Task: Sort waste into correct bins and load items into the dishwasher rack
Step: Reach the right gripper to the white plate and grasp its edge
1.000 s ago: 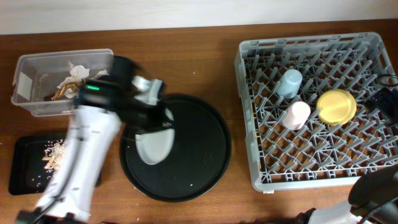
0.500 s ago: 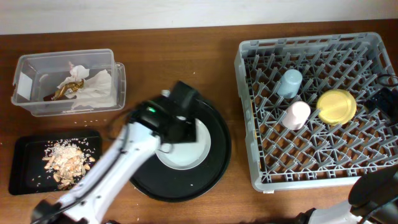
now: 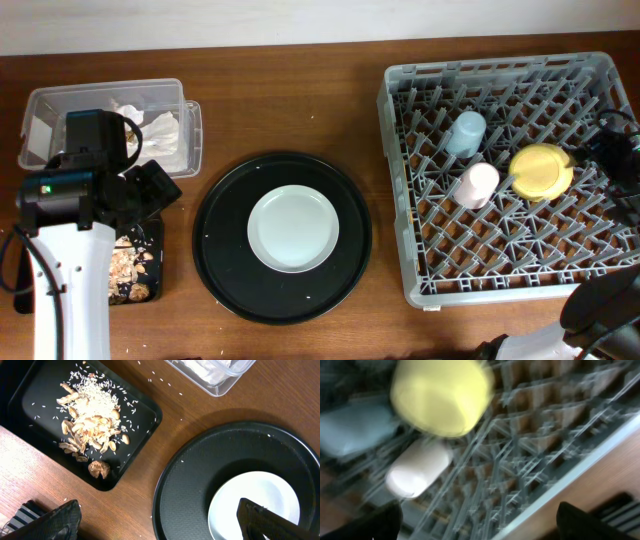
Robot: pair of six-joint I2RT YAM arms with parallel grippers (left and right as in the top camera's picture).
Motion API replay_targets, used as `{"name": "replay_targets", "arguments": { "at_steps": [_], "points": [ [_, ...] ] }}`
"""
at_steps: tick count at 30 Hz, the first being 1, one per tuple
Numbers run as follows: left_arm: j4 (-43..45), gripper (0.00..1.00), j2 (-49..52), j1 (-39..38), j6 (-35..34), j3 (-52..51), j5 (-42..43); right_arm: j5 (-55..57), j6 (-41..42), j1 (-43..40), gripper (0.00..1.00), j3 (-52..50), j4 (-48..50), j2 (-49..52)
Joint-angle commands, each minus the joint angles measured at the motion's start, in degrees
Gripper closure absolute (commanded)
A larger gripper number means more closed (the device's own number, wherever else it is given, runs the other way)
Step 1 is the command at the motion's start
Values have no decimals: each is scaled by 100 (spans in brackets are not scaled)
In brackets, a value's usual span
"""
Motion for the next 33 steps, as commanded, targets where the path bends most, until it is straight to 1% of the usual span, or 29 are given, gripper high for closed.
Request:
{"name": "replay_targets", "arguments": {
  "at_steps": [1,3,4,5,7,8,9,11,12,13,14,15,16,18,20,21,23,24,28,29,30,33],
  "points": [
    [-4,1,-13,15,-17,61,55,-2055,-1032,179,9,-9,-492,63],
    [-4,1,-13,15,-17,61,55,-2044,-1744,662,16,-9,-896,61],
    [-4,1,-13,15,-17,61,55,-1985,-1937,1027,21,-11,-979,61],
    [-4,1,-13,15,-17,61,55,-1838,-1965,1414,22,-11,-979,44],
    [-4,1,-13,15,-17,61,55,-1687,-1961,2610,26,-11,-935,28],
    [-7,1,-13,15,-17,61,55,-1609,-1808,3294,28,-11,-789,28],
    [-4,1,-13,15,-17,61,55,-1443,-1543,3735,27,-11,-636,28],
    [-4,1,-13,15,-17,61,55,-763,-778,4688,27,-11,-245,28],
    [-7,1,-13,15,-17,61,55,-44,-109,5337,20,-11,79,31],
    [-4,1,-13,15,-17,61,55,625,337,5838,9,-11,348,46],
    [-4,1,-13,15,-17,61,55,1126,562,6205,8,-11,522,87],
    [-4,1,-13,15,-15,61,55,1602,715,6596,4,-11,688,153],
    [-7,1,-13,15,-17,61,55,1869,726,6929,3,-11,822,254],
    [-7,1,-13,15,-17,61,55,2031,761,7263,4,-11,927,498],
    [-4,1,-13,15,-15,61,55,2186,1075,7337,4,-11,1023,898],
    [-4,1,-13,15,-17,61,55,2166,1110,7322,7,-11,1121,1143],
    [-7,1,-13,15,-17,61,55,2081,1110,7316,21,-13,1209,1445],
    [-7,1,-13,15,-17,61,55,1816,1108,7316,33,-13,1320,1775],
    [-4,1,-13,15,-17,61,55,1510,1097,7309,34,-13,1552,2411],
    [-4,1,-13,15,-17,61,55,1270,896,7298,34,-13,1650,2546],
    [-7,1,-13,15,-17,61,55,931,595,7298,36,-13,1805,2656],
    [-7,1,-13,15,-17,61,55,918,590,7298,44,-22,1941,2778]
  ]
}}
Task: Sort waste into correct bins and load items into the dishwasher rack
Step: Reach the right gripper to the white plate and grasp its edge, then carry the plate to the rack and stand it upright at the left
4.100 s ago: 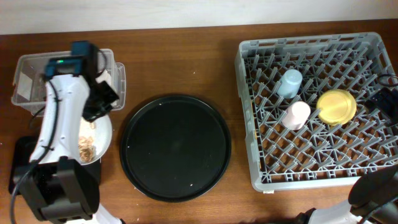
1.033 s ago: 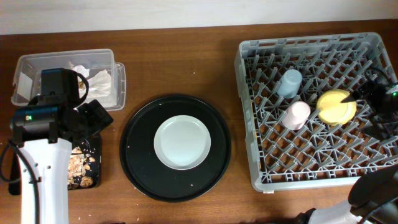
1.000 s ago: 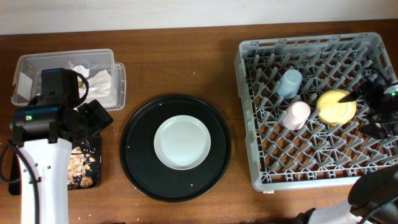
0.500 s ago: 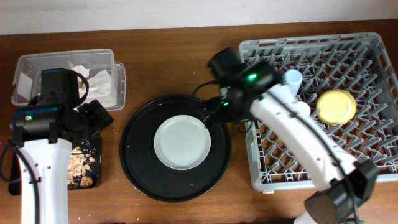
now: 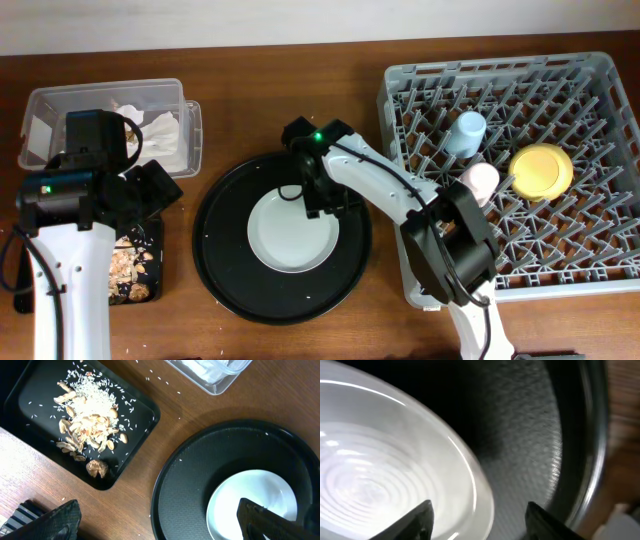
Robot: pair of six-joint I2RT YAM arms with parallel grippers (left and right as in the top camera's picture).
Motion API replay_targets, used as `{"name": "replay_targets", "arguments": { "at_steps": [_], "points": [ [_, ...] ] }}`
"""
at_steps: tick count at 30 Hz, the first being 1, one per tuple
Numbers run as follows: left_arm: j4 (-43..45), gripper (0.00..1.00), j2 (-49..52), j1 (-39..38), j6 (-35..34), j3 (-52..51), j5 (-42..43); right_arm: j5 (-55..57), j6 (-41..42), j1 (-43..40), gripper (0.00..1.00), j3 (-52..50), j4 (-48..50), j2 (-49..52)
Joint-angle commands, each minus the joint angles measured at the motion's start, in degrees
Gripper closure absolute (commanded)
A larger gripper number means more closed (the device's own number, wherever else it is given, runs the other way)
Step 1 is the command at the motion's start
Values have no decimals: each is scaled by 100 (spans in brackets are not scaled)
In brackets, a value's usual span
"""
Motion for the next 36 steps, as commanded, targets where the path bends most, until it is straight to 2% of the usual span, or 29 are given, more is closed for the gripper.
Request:
{"name": "replay_targets", "arguments": {
  "at_steps": [1,5,6,9,11,13,16,19,23,26,31,36],
  "points": [
    [-4,1,-13,15,-17,61,-2,-221,-146,-31,47,-7,83,105],
    [-4,1,-13,15,-17,61,-2,-52,-144,-48,48,-229,315,125],
    [-7,1,-13,15,-17,61,-2,-57,-144,-85,51,-420,470,125],
    [-4,1,-13,15,-17,61,-2,-168,-144,-155,69,-459,490,125],
    [-7,1,-13,15,-17,61,-2,-216,-142,-181,77,-455,490,122],
    [-7,1,-13,15,-17,61,-2,-249,-146,-260,96,-411,433,59],
    [-4,1,-13,15,-17,61,-2,-247,-149,-428,96,-140,20,-162],
    [-7,1,-13,15,-17,61,-2,-125,-584,-682,96,356,-468,-717],
    [-7,1,-13,15,-17,61,-2,964,-573,-1185,96,1250,-1329,-1574],
    [-7,1,-13,15,-17,61,-2,2129,90,-1788,96,1484,-1648,-2120],
    [-7,1,-13,15,-17,61,-2,3657,1165,-2271,96,1193,-1746,-2111],
    [-7,1,-13,15,-17,61,-2,4085,1429,-2264,96,706,-1167,-2111]
  ]
}}
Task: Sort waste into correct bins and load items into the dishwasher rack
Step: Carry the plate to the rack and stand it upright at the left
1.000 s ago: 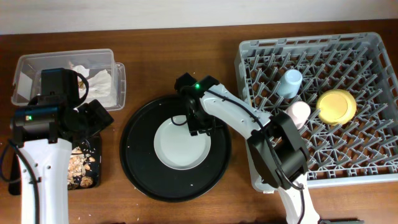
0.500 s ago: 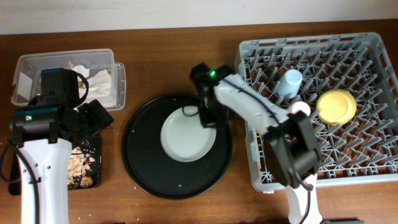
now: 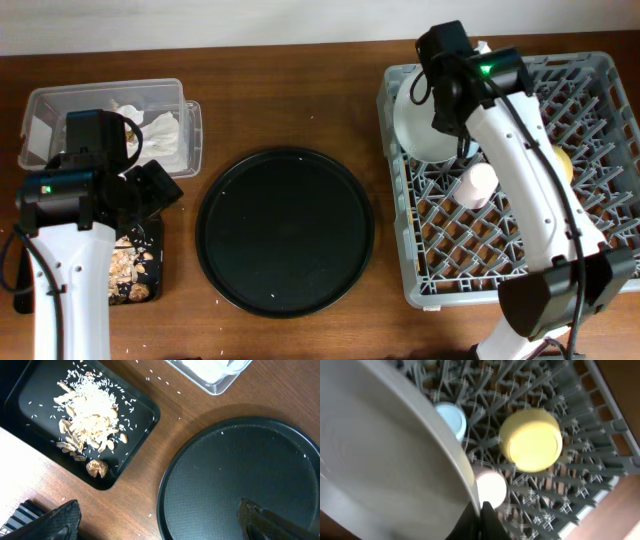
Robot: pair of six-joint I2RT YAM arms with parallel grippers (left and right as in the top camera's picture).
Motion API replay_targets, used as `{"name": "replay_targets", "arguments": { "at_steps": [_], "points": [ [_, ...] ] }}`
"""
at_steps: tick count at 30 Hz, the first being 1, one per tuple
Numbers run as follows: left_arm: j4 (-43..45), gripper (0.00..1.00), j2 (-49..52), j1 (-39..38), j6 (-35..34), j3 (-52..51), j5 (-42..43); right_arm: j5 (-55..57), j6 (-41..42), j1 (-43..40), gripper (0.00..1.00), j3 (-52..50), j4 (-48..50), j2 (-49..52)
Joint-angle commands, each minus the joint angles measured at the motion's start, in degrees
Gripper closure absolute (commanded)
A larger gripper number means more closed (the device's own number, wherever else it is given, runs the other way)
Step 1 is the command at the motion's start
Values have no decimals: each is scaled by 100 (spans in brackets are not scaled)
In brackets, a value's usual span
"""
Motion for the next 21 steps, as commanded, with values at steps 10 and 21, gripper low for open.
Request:
{"name": "replay_targets", "arguments": {
  "at_steps": [10,21],
  "points": [
    [-7,1,-13,15,-17,61,-2,619,581,380,96,-1381,1399,39],
    [-7,1,-13,15,-17,61,-2,1259,1080,398,96,-1475,1043,37]
  ]
}}
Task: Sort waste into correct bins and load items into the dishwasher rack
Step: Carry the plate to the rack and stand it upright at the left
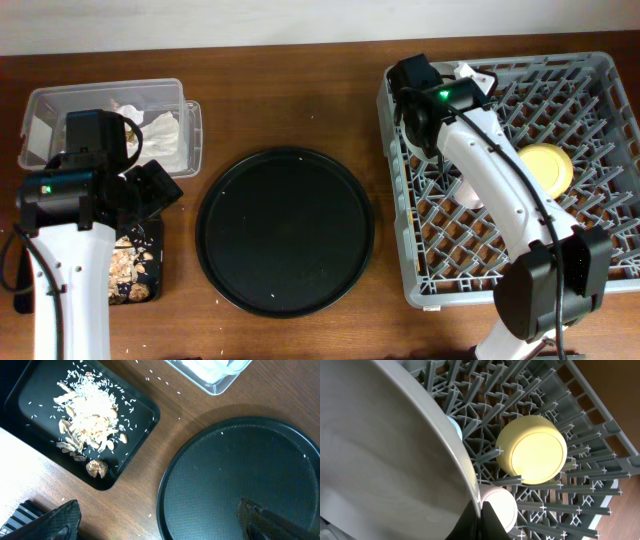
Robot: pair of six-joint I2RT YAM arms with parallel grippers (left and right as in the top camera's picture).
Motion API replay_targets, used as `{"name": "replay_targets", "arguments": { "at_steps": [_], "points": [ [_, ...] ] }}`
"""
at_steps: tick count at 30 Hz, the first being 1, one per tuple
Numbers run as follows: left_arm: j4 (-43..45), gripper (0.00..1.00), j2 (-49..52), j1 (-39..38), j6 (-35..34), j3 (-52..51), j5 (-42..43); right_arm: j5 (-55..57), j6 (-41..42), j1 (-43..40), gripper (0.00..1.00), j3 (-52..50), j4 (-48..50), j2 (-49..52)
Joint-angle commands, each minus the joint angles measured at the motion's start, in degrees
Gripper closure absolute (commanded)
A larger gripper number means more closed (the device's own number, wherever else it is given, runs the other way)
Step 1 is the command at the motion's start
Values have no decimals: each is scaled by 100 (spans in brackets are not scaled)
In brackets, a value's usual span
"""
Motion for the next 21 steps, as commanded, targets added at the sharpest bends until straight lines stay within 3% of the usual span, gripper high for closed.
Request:
{"name": "replay_targets", "arguments": {
  "at_steps": [1,4,7,8,9,10,11,15,17,19,20,21],
  "points": [
    [-9,1,-13,15,-17,61,-2,188,385,61,96,-55,-129,20],
    [-9,1,-13,15,-17,61,-2,-164,378,168,95,-55,-125,20],
    [-9,1,-13,15,-17,61,-2,-310,232,387,82,13,-153,9],
    [-9,1,-13,15,-17,61,-2,-310,232,463,66,92,-251,9],
    [-9,1,-13,15,-17,61,-2,-313,232,527,35,212,-404,9],
    [-9,1,-13,15,-17,61,-2,-313,238,579,22,380,-614,0],
    [-9,1,-13,15,-17,61,-2,-358,251,619,1,667,-929,-50],
    [-7,1,-13,15,-17,61,-2,-708,247,610,1,1655,-1711,-634],
    [-9,1,-13,15,-17,61,-2,-723,229,363,2,1725,-1620,-1034],
    [-9,1,-13,15,-17,61,-2,-1215,120,-155,60,1725,-1554,-1091],
    [-9,1,-13,15,-17,61,-2,-1644,-205,-413,78,1714,-1427,-1049],
    [-9,1,-13,15,-17,61,-2,-2717,-1130,-866,94,1714,-1123,-931]
  ]
}}
